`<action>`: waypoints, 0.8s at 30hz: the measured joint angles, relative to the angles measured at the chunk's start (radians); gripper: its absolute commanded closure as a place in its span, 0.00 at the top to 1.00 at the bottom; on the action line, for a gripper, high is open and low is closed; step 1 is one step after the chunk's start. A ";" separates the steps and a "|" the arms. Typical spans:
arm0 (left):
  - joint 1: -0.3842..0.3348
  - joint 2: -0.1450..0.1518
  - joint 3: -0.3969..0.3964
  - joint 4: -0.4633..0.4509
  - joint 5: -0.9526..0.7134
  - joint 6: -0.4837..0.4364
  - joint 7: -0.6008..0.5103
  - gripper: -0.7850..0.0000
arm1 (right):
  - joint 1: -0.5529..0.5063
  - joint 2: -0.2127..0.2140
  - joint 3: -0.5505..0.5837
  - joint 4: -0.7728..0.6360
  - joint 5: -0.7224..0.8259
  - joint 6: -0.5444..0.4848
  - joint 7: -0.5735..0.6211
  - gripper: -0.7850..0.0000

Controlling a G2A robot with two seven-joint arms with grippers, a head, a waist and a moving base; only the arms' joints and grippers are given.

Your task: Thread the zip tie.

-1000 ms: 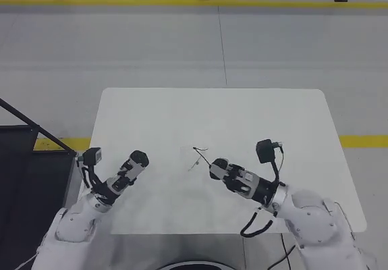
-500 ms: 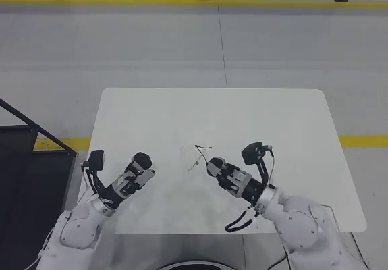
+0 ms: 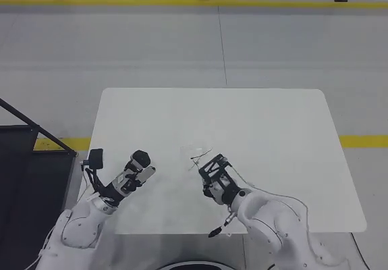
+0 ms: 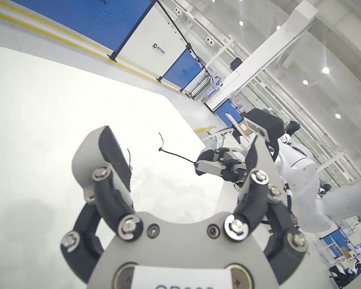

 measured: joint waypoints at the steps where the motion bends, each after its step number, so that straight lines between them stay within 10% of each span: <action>1: 0.000 0.000 0.000 0.000 0.000 0.000 0.000 1.00 | 0.014 -0.004 -0.017 0.012 -0.028 0.020 0.010 0.00; 24: 0.000 0.000 0.000 0.000 0.000 0.000 0.000 1.00 | 0.237 -0.101 -0.261 0.157 -0.320 0.071 0.297 0.00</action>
